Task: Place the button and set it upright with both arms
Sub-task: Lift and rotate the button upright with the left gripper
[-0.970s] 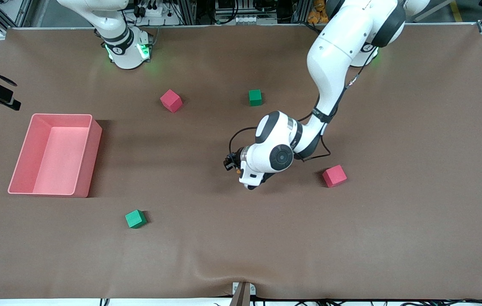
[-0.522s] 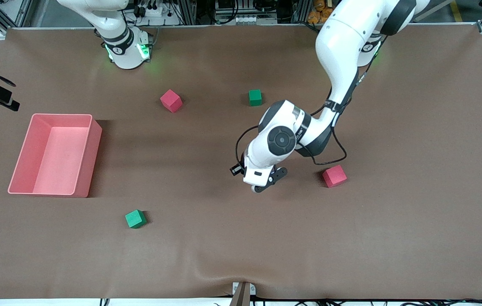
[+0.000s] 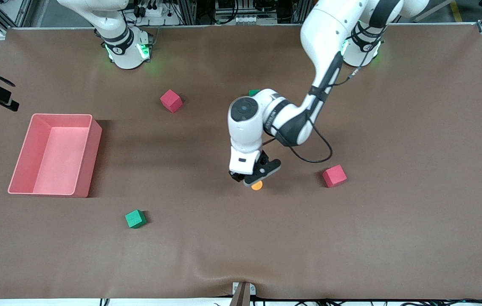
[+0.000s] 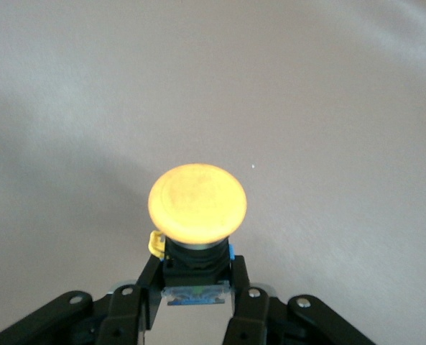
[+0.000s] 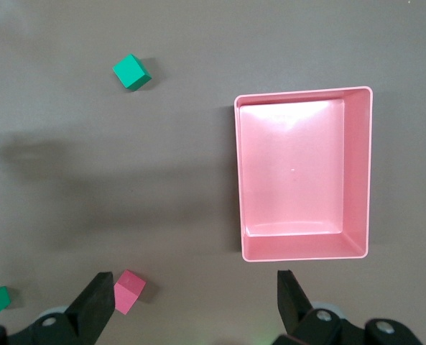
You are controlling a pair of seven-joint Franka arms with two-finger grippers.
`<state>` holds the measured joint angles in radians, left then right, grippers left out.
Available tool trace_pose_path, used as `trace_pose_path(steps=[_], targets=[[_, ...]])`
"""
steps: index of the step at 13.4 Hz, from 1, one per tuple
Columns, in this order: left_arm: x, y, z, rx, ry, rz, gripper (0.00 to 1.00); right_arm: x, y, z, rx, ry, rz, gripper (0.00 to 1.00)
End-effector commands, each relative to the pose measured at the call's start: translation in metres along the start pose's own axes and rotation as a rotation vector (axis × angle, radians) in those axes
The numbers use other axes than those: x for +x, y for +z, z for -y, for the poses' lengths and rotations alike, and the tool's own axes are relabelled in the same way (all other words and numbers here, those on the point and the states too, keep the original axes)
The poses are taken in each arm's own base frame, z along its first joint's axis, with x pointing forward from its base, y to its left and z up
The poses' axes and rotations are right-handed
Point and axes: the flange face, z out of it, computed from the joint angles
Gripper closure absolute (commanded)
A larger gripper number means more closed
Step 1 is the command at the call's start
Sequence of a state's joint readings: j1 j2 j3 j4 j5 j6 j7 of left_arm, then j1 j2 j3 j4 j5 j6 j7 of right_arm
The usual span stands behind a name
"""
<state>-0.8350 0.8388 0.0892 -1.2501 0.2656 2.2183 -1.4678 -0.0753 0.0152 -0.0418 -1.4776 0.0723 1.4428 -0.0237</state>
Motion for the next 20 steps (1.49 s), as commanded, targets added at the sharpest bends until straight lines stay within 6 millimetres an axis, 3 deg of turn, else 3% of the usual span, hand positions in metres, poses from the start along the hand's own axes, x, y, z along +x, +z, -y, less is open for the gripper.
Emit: trace_pose_path(steps=[1,5,7,12,16,19,20], targets=[[-0.038,0.020,-0.006,0.005,0.025,-0.185,1.00,0.002,-0.003,-0.005,0.000,0.012,-0.005,0.00],[-0.092,0.059,-0.005,-0.023,0.045,-0.412,1.00,0.002,-0.002,-0.002,-0.003,0.005,-0.004,0.00],[-0.105,0.061,-0.006,-0.055,0.069,-0.486,1.00,0.002,-0.002,-0.002,-0.003,0.008,-0.006,0.00],[-0.153,0.086,0.000,-0.130,0.093,-0.601,1.00,0.003,-0.003,-0.002,-0.003,0.005,-0.010,0.00],[-0.168,0.113,0.010,-0.105,0.136,-0.619,1.00,0.003,-0.003,-0.003,-0.003,0.006,-0.010,0.00],[-0.170,0.118,0.012,-0.099,0.128,-0.610,1.00,0.003,-0.003,-0.002,-0.003,0.006,-0.010,0.00],[-0.171,0.116,0.012,-0.100,0.128,-0.609,0.82,0.003,-0.003,-0.002,-0.003,0.005,-0.010,0.00]])
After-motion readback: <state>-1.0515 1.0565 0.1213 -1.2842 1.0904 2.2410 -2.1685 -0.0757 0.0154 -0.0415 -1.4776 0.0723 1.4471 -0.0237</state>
